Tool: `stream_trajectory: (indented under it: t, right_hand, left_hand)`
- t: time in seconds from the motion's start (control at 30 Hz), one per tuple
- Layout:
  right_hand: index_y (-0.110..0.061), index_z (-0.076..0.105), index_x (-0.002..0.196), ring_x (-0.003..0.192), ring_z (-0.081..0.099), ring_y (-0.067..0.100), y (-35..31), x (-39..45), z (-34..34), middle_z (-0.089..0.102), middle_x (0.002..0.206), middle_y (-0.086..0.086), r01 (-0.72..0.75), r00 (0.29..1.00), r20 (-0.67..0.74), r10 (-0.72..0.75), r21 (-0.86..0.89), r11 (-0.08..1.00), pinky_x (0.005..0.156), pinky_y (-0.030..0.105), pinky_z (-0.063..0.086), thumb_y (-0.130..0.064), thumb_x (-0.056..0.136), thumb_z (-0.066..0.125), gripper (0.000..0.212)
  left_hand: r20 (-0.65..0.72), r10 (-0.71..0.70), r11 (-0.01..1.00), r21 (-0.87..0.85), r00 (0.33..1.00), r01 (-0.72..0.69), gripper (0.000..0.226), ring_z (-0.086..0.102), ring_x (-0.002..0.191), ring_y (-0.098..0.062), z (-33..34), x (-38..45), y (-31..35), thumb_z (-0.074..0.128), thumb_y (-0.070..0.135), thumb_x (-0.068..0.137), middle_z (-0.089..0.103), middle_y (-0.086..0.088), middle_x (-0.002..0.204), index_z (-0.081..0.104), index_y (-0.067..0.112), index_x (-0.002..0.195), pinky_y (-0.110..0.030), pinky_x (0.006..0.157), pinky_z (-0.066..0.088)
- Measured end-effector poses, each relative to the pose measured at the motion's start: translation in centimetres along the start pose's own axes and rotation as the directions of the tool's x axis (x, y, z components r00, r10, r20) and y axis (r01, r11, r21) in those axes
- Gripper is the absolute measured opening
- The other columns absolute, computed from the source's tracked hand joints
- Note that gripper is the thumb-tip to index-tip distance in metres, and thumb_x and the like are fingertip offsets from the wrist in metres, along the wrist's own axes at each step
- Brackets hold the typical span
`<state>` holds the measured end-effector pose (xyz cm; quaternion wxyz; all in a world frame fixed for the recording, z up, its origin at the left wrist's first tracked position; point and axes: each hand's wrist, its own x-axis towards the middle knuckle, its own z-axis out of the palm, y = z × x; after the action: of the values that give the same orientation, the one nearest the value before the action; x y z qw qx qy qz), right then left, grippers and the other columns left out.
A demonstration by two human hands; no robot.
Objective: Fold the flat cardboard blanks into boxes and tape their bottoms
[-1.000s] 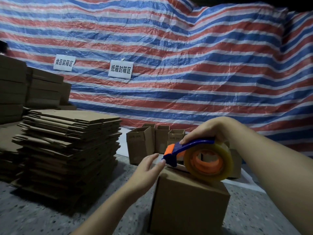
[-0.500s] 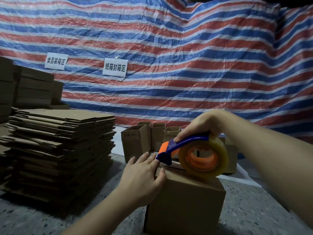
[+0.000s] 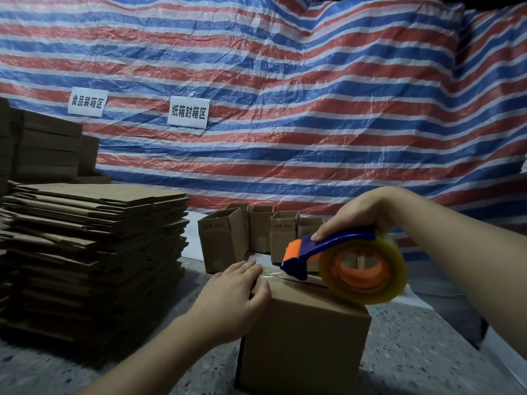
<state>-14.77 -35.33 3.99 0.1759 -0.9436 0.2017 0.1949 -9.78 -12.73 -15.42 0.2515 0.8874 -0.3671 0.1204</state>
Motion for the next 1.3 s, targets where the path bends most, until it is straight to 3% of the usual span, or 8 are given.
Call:
stream_trajectory:
  t: [0.17, 0.23, 0.37, 0.5, 0.7, 0.93, 1.23, 1.3]
  right_hand:
    - [-0.017, 0.066, 0.112, 0.077, 0.073, 0.016, -1.7, 0.0, 0.6, 0.077, 0.086, 0.003, -0.012, 0.999, -0.033, 0.009, -0.080, 0.997, 0.070, 0.027, 0.060, -0.060, 0.080, 0.074, 0.055]
    - [-0.016, 0.066, 0.108, 0.065, 0.073, 0.013, -2.2, -0.1, 0.8, 0.076, 0.075, 0.001, -0.016, 0.999, -0.046, 0.010, -0.120, 0.993, 0.061, 0.024, 0.059, -0.061, 0.083, 0.071, 0.052]
    - [-0.015, 0.067, 0.109, 0.065, 0.073, 0.014, -2.2, 0.0, 0.8, 0.076, 0.076, 0.002, -0.036, 0.998, -0.048, 0.030, -0.118, 0.992, 0.061, 0.025, 0.059, -0.063, 0.080, 0.073, 0.056]
    - [-0.014, 0.069, 0.113, 0.077, 0.074, 0.019, -0.7, 0.0, 0.1, 0.077, 0.089, 0.007, -0.040, 0.999, -0.032, 0.039, -0.034, 0.999, 0.071, 0.032, 0.060, -0.064, 0.072, 0.079, 0.065]
    - [-0.018, 0.066, 0.108, 0.073, 0.074, 0.019, 1.0, -0.2, -0.5, 0.077, 0.088, 0.007, -0.023, 1.000, -0.005, 0.023, -0.001, 1.000, 0.063, 0.030, 0.059, -0.065, 0.069, 0.081, 0.063]
    - [-0.012, 0.067, 0.118, 0.075, 0.073, 0.019, 5.8, -1.5, -1.5, 0.077, 0.092, 0.008, -0.083, 0.996, 0.024, 0.082, 0.033, 0.996, 0.065, 0.030, 0.058, -0.069, 0.053, 0.085, 0.089]
    - [-0.011, 0.067, 0.114, 0.073, 0.074, 0.017, 7.3, -0.5, 0.1, 0.077, 0.089, 0.005, -0.104, 0.994, 0.022, 0.104, 0.024, 0.994, 0.063, 0.027, 0.057, -0.068, 0.060, 0.078, 0.080]
    - [-0.011, 0.067, 0.115, 0.075, 0.074, 0.017, 7.4, -0.5, 0.2, 0.077, 0.090, 0.006, -0.104, 0.994, 0.020, 0.103, 0.031, 0.994, 0.064, 0.027, 0.058, -0.068, 0.060, 0.078, 0.080]
  left_hand:
    - [0.023, -0.043, 0.984, -0.170, 0.999, 0.046, 0.068, 0.022, 0.146, -0.009, -0.4, 0.7, 0.7, 0.038, 0.049, 0.100, 0.023, 0.004, 0.162, 0.010, 0.026, 0.158, -0.029, 0.116, 0.021]
    - [0.050, 0.003, 0.992, -0.130, 0.999, 0.003, 0.060, 0.014, 0.149, -0.011, -0.1, 1.1, 1.7, 0.035, 0.051, 0.101, 0.017, 0.004, 0.164, 0.024, 0.028, 0.155, -0.029, 0.116, 0.014]
    - [0.063, 0.007, 0.996, -0.090, 0.998, -0.001, 0.051, 0.034, 0.138, -0.012, 0.3, 1.2, 2.6, 0.033, 0.059, 0.099, 0.040, 0.002, 0.151, 0.049, 0.029, 0.137, -0.022, 0.104, 0.023]
    - [0.045, 0.028, 0.996, 0.080, 0.999, -0.032, 0.057, 0.025, 0.145, -0.010, 0.3, 0.8, 2.3, 0.023, 0.060, 0.100, 0.038, 0.007, 0.155, 0.041, 0.030, 0.145, -0.037, 0.120, 0.010]
    - [0.016, 0.033, 0.993, 0.113, 0.999, -0.035, 0.056, 0.034, 0.140, -0.008, 0.2, 0.5, 2.5, 0.022, 0.058, 0.101, 0.042, 0.007, 0.151, 0.043, 0.029, 0.143, -0.036, 0.119, 0.013]
    - [0.028, 0.024, 0.991, 0.128, 0.999, -0.027, 0.058, 0.031, 0.142, -0.008, 0.2, 0.4, 2.6, 0.021, 0.057, 0.102, 0.036, 0.008, 0.156, 0.035, 0.029, 0.150, -0.035, 0.121, 0.008]
    - [0.113, 0.029, 0.981, 0.188, 0.993, -0.050, 0.061, 0.020, 0.149, -0.013, -0.5, 0.9, 2.9, 0.019, 0.055, 0.103, 0.028, 0.004, 0.161, 0.009, 0.032, 0.158, -0.037, 0.121, 0.004]
    - [0.155, 0.014, 0.964, 0.260, 0.988, -0.055, 0.061, 0.020, 0.149, -0.019, -0.9, 1.4, 3.2, 0.018, 0.057, 0.102, 0.032, 0.000, 0.159, 0.017, 0.031, 0.157, -0.040, 0.121, 0.006]
